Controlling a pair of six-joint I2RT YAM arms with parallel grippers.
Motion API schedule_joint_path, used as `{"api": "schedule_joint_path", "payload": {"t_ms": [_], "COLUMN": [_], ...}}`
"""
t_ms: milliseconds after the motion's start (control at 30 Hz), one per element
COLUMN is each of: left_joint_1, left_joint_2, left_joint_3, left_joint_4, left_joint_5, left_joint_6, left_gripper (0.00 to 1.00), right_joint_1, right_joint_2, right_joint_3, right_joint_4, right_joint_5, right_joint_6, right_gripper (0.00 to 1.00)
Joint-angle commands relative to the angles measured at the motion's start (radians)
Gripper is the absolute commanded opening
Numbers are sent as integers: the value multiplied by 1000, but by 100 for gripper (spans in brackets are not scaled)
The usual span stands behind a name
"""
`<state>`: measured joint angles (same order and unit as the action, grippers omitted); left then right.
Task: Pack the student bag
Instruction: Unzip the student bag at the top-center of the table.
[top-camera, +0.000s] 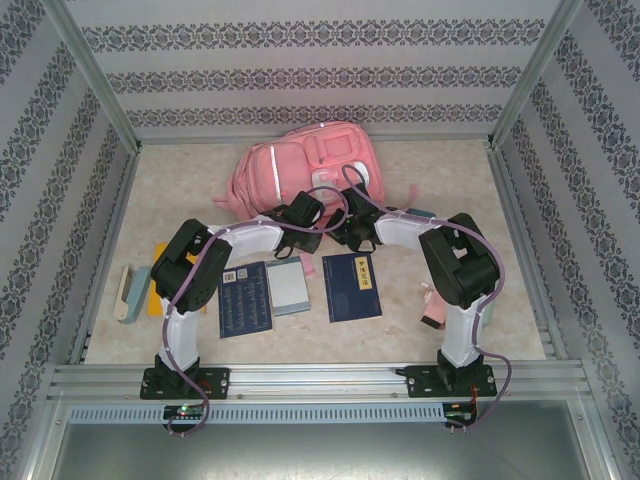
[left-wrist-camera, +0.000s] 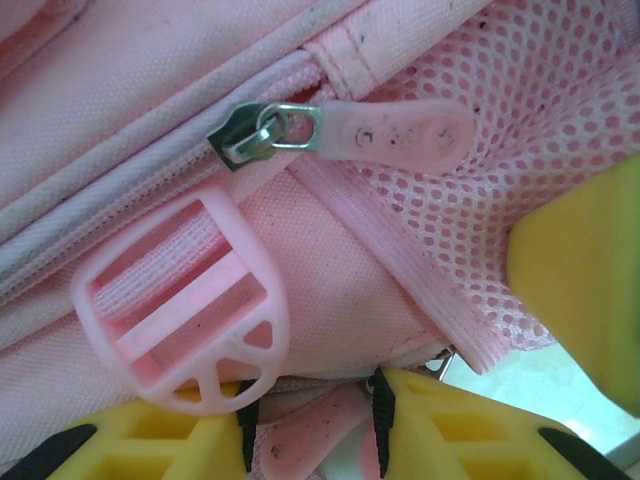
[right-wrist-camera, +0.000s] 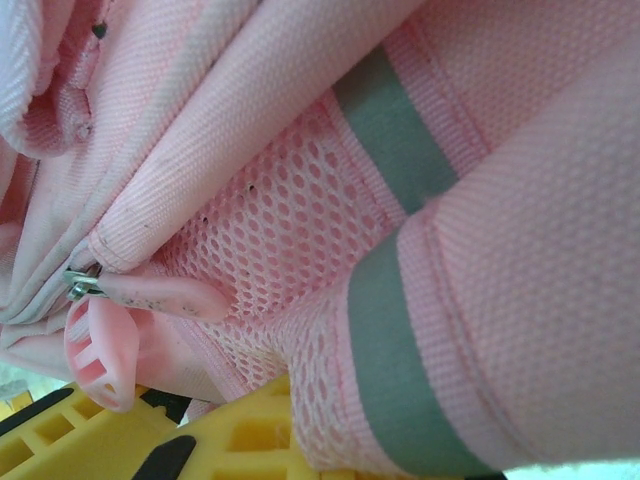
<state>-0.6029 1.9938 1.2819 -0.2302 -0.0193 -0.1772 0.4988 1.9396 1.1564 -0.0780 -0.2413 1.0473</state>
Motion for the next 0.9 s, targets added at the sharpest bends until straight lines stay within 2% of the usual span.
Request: {"api": "schedule_joint_path", "payload": {"t_ms": [0,200,333,867], "left_joint_1": [-6,13,23,22], "left_joint_2": [20,-75,-113,-11], "left_joint_3": [19,-28,-47,31], "left_joint_4": [-55,-63,-67,-127], "left_joint_5": [47,86,89,54], "left_joint_6": [32,-2,27,153], "left_gripper": [37,37,36,33], "right_joint_1": [-12,-32,-37,-32], "right_joint_2": [12,-16,-15,10], "right_joint_3": [22,24,37,55], "right_joint_4": [-33,-42,-55,-63], "right_joint_5": [-24,-27,-40,-79], "right_joint_6": [-22,-44,-56,-59], "right_gripper": [4,5,6,7]}}
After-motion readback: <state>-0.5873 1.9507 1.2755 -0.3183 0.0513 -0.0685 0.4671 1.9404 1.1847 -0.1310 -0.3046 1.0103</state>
